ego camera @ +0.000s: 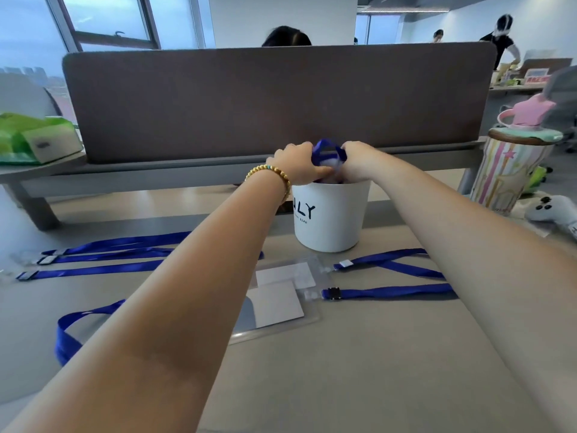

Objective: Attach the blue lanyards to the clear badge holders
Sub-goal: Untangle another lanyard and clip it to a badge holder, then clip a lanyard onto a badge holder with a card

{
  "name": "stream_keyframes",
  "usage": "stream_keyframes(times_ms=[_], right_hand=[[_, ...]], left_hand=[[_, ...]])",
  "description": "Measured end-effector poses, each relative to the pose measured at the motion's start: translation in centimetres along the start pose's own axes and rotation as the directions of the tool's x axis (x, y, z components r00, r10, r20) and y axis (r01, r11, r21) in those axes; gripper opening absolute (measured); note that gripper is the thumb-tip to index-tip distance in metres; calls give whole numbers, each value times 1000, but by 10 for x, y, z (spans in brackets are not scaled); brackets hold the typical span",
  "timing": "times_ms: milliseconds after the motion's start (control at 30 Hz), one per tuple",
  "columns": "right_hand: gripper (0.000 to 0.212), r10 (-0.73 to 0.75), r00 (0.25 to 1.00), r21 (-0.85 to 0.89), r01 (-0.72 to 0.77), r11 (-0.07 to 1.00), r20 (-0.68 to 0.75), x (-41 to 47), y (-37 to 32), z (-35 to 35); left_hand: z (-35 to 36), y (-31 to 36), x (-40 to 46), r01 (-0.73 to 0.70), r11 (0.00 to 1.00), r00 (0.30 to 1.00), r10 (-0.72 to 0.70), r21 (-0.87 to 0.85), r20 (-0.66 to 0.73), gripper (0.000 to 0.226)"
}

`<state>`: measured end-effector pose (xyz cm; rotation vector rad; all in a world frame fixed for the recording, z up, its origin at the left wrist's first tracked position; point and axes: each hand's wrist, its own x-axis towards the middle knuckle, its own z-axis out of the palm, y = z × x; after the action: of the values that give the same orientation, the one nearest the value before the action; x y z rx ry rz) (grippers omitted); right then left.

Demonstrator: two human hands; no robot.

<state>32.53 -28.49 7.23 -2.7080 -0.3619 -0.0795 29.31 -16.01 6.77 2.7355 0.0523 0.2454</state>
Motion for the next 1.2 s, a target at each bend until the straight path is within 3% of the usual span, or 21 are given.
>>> stream_keyframes(times_ms=[133, 200, 300, 400, 600, 700, 933, 1100, 1200], right_hand=[[59, -22, 995, -20, 24, 1000, 101, -2, -1, -10], [53, -26, 997, -44, 29, 999, 79, -3, 1, -10], [38, -31, 999, 112, 34, 993, -32, -16, 3, -7], [45, -42, 986, 216, 77, 973, -163, -45, 0, 5], [37, -129, 868, 228, 265, 937, -479, -135, -29, 48], [33, -171, 848, 272, 343, 899, -502, -176, -48, 75], [31, -333, 922, 345, 383, 857, -195, -233, -78, 138], [29, -473, 869, 223, 437, 871, 146, -254, -91, 152], [51, -455, 831, 120, 441, 889, 320, -262, -90, 140]], left_hand=[[-3, -7, 3, 21, 997, 999, -24, -74, -35, 66], [-5, -12, 1, 6, 997, 998, -10, -72, -58, 60], [-8, -20, -17, 7, 993, 995, -17, -114, -94, 51], [-10, -31, -52, 20, 986, 989, -44, -165, -143, 46], [-6, -68, -151, 98, 950, 981, -143, -297, -131, 39], [-3, -88, -196, 147, 935, 975, -192, -324, -112, 38], [16, -137, -272, 220, 958, 959, -247, -186, -137, 28], [25, -163, -294, 147, 988, 988, -150, -48, -48, 34], [25, -172, -294, 181, 981, 983, -179, 63, -32, 44]])
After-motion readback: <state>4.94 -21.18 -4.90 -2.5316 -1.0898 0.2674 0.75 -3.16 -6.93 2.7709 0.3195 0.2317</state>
